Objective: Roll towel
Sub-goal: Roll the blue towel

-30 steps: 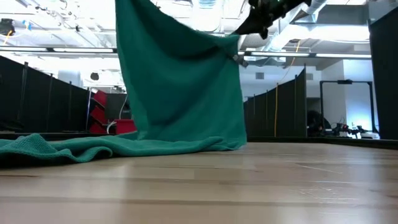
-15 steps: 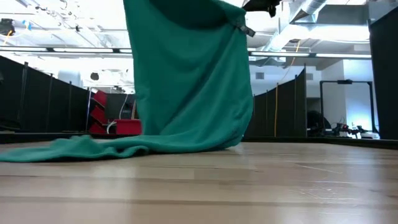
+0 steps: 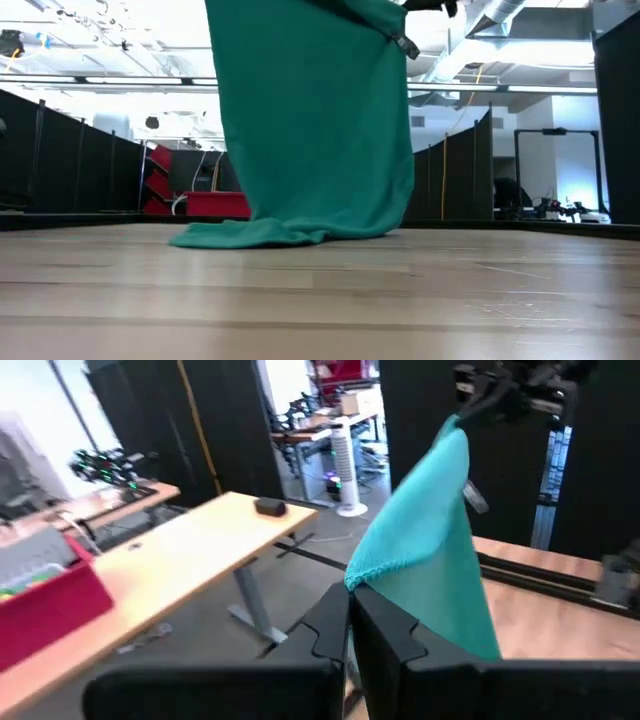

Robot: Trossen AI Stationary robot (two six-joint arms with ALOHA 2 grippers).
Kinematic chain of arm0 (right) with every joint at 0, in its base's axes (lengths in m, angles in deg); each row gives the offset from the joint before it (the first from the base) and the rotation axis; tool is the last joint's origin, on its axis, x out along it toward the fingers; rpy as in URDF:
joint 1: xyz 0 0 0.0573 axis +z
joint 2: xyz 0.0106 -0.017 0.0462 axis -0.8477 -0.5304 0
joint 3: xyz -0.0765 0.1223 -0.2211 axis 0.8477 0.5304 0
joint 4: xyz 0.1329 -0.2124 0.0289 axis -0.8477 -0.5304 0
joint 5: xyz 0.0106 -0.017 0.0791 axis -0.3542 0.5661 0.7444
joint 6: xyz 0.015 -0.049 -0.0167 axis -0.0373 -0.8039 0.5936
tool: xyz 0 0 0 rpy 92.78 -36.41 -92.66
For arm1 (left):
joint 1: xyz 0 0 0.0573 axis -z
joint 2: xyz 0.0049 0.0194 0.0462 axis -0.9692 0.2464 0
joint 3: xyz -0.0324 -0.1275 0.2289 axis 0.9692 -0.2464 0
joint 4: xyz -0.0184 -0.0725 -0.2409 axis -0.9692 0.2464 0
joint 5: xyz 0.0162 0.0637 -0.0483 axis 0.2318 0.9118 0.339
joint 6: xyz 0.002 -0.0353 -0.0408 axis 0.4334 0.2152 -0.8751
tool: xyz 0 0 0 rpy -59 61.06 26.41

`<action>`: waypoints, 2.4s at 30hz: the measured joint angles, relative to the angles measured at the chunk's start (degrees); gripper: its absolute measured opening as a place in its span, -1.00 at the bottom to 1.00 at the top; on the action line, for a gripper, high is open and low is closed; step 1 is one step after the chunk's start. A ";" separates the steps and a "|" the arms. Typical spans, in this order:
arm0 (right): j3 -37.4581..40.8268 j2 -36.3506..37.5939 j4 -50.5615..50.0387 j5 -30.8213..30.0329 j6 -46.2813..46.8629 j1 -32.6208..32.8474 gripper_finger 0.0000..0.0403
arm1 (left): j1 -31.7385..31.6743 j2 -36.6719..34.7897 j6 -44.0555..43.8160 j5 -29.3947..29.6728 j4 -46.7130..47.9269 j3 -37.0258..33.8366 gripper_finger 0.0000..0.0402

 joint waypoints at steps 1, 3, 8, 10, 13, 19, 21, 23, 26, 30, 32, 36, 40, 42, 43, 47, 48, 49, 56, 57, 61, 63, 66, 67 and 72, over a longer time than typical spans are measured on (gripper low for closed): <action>0.00 -0.01 0.18 0.00 -0.02 -0.28 -1.00 | -1.02 0.45 0.64 -0.40 -0.01 0.83 -1.00; -0.01 -0.02 0.60 -0.06 -0.07 -0.80 -1.00 | -3.16 1.34 1.88 -1.18 -0.03 2.47 -1.00; -0.01 -0.02 2.69 -1.33 -0.47 -1.02 -1.00 | -9.85 3.15 3.75 -6.75 -0.14 4.95 -1.00; -0.01 -0.02 3.52 -2.17 -0.49 -1.02 -1.00 | -12.84 3.93 3.83 -9.60 -0.18 5.11 -1.00; -0.01 -0.55 4.49 -3.38 -0.60 -1.04 -1.00 | -17.67 5.67 3.91 -14.86 -0.08 5.11 -1.00; 0.01 -2.96 5.46 -3.87 -0.97 -1.79 -1.00 | -27.15 10.09 4.45 -26.57 -1.94 5.11 -1.00; 0.01 -3.92 5.77 -3.89 -1.16 -2.13 -1.00 | -29.91 11.25 4.82 -29.44 -3.25 5.09 -1.00; 0.06 -4.73 6.12 -4.01 -1.69 -3.02 -1.00 | -32.62 12.11 4.86 -32.27 -5.74 5.09 -1.00; 0.04 -5.18 8.41 -3.99 -1.62 -4.18 -1.00 | -36.47 12.89 4.57 -36.50 -10.01 5.09 -1.00; -0.77 -5.37 11.23 -3.99 -1.48 -5.29 -1.00 | -40.28 13.52 3.18 -41.43 -14.56 5.09 -1.00; -1.18 -5.47 12.63 -3.99 -1.41 -5.84 -1.00 | -42.18 13.84 2.48 -43.89 -16.83 5.09 -1.00; -3.51 -5.63 16.23 -3.94 -1.44 -6.29 -1.00 | -44.50 14.07 1.65 -46.18 -21.05 5.09 -1.00; -5.97 -5.70 18.75 -3.94 -1.95 -6.33 -1.00 | -45.50 14.09 -0.46 -49.18 -26.18 5.09 -1.00; -7.16 -5.70 19.12 -3.92 -2.02 -6.33 -1.00 | -45.75 14.05 -0.97 -50.37 -28.17 5.09 -1.00; -7.53 -5.66 19.13 -3.92 -2.16 -6.33 -1.00 | -45.81 14.05 -1.13 -50.68 -28.97 5.12 -1.00; -8.49 -5.73 18.54 -3.92 -3.19 -6.18 -1.00 | -45.92 14.47 -1.41 -52.00 -29.13 8.02 -1.00; -8.68 -5.74 18.54 -3.87 -3.22 -6.16 -1.00 | -45.92 14.57 -1.41 -52.80 -29.34 9.13 -1.00; -8.84 -5.74 18.56 -3.85 -3.20 -6.14 -1.00 | -45.90 14.61 -1.52 -53.67 -29.90 10.31 -1.00; -9.07 -5.72 18.35 -3.60 -3.19 -6.06 -1.00 | -45.90 15.89 -4.51 -57.71 -27.38 20.46 -1.00; -9.31 -5.73 18.27 -3.64 -3.43 -6.13 -1.00 | -45.90 16.23 -4.54 -57.82 -26.73 21.43 -1.00; -10.34 -5.74 17.95 -3.81 -4.39 -6.39 -1.00 | -45.91 17.60 -4.64 -58.24 -24.11 25.28 -1.00; -10.91 -5.74 17.83 -3.87 -4.76 -6.58 -1.00 | -45.89 18.30 -4.67 -58.44 -22.89 27.09 -1.00; -11.99 -5.66 16.95 -3.84 -4.16 -6.99 -1.00 | -45.89 19.68 -4.89 -58.78 -20.94 27.90 -1.00; -12.25 -5.63 15.76 -3.86 -4.12 -6.93 -1.00 | -45.89 19.97 -4.83 -59.46 -19.70 27.91 -1.00; -12.73 -5.66 7.75 -3.57 -5.35 -4.72 -1.00 | -43.89 21.64 1.08 -63.35 -7.18 28.02 -1.00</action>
